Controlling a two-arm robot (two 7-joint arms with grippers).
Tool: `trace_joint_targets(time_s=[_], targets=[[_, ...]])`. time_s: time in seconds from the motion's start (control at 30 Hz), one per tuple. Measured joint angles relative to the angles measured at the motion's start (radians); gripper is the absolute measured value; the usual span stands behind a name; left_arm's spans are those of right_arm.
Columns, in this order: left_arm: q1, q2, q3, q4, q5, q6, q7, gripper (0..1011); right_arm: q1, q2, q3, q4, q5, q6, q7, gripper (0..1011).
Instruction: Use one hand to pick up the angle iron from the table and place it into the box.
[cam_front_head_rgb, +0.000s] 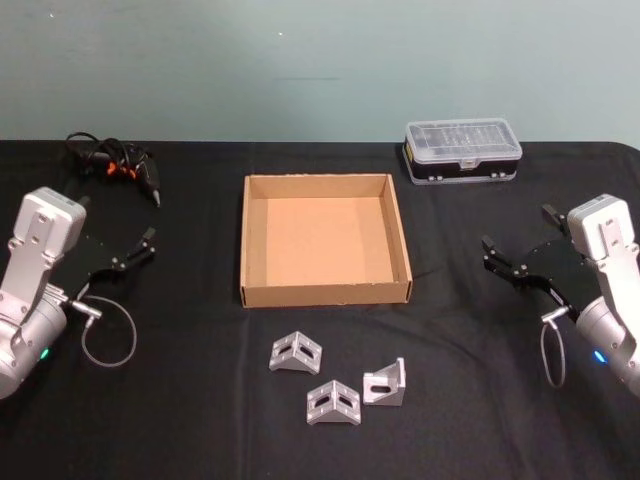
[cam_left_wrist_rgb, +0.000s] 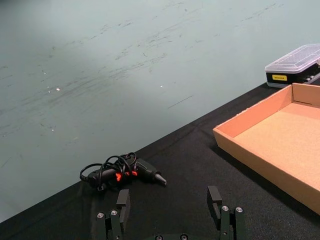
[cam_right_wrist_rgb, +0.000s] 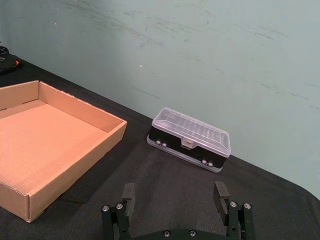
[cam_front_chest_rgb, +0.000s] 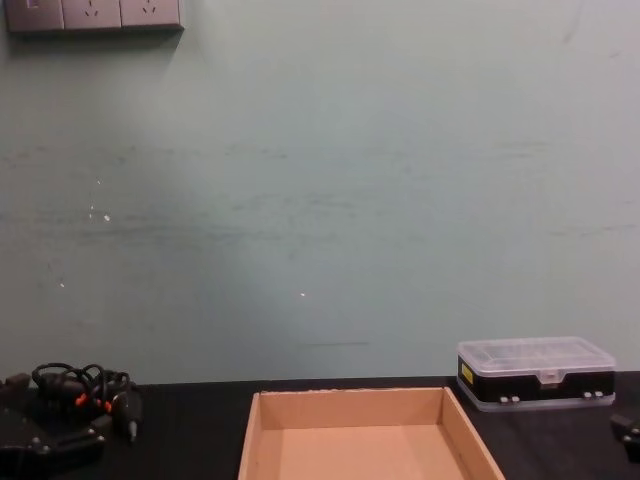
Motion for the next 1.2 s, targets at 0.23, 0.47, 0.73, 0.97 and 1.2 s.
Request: trace_joint_targets(time_s=[0.23,0.47,0.73,0.97,1.2], targets=[[0.000,0.000,0.000,0.000,0.000,0.000,0.000,1011,0.000,0.000,0.000,0.000,0.000,0.000,0.000,1003],[0.000,0.000,0.000,0.000,0.000,0.000,0.000,1011,0.000,0.000,0.000,0.000,0.000,0.000,0.000,1003],[0.000,0.000,0.000,0.000,0.000,0.000,0.000,1011,0.000,0.000,0.003,0.000,0.005,0.000,0.010,1003],[0.000,0.000,0.000,0.000,0.000,0.000,0.000,1011,-0.022,0.013,0.024,-0.040,0.031,-0.004,0.086,1003],[0.000,0.000,0.000,0.000,0.000,0.000,0.000,1011,-0.063,0.066,0.051,-0.145,0.042,-0.004,0.144,1003]])
